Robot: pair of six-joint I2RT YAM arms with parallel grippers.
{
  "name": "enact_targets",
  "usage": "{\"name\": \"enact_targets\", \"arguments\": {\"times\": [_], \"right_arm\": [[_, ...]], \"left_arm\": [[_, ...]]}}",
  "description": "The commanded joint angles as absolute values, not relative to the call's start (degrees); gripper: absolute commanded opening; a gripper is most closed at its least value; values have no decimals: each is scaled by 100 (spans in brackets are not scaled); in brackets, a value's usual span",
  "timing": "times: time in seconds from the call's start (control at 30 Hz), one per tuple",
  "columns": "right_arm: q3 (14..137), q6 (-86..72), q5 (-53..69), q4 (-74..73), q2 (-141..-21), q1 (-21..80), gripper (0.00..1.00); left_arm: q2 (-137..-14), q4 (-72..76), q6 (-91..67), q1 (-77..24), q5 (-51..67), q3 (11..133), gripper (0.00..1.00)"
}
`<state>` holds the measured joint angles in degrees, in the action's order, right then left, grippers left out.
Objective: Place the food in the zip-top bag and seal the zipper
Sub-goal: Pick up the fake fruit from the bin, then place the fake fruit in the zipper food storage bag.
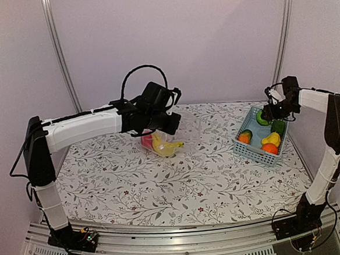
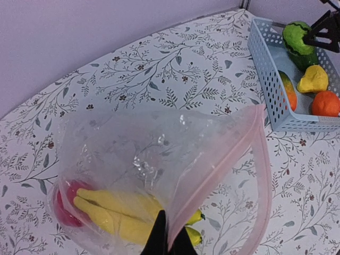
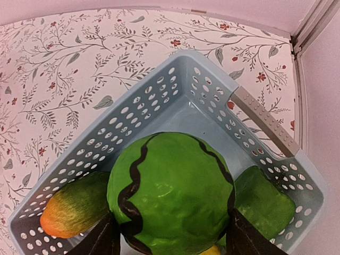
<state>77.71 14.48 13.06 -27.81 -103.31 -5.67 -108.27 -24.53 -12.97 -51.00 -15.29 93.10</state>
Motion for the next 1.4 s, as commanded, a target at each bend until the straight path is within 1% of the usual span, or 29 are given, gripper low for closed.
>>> {"name": "enact_targets", "arguments": {"times": [0.0,0.1,0.2,0.3,0.4,0.57,0.73,1.07,1.2,1.37], "right_arm": [[7352,1587,1777,-2832,-9585,-531,53],[7058,1793,2503,-2880,-9121,-458,52],[6782,1954,2754,-2811,-8675,-210,51],[6757,2190,3296,-2945,-8445,-47,50],[6815,2273,3832,-3044,-8309,288,50],[6945,2312,4188,-3038,-8155,780,51],[7051,2329,4812,-2975,-8118,1112,52],[7492,2323,5450,-3144,-8444,1473,54],[7660,2202,4867,-3087,-8569,1645,54],[7878,2291,4870,-3195,-8704,1775,54]], "left_arm": [[-11048,-2326,-1365,-5139,-1441,9497,0],[-11152,-2334,-1368,-5116,-1422,9612,0],[-11261,-2288,-1436,-5069,-1365,9712,0],[-11366,-2244,-1554,-5010,-1211,9824,0],[-11452,-2166,-1666,-4963,-1036,9912,0],[-11622,-2226,-1679,-4923,-882,10186,0],[-11707,-2226,-1650,-4913,-773,10393,0],[-11722,-2157,-1648,-4920,-486,10586,0],[-11669,-2054,-1546,-4960,-382,10540,0],[-11632,-2027,-1524,-4983,-304,10538,0]]}}
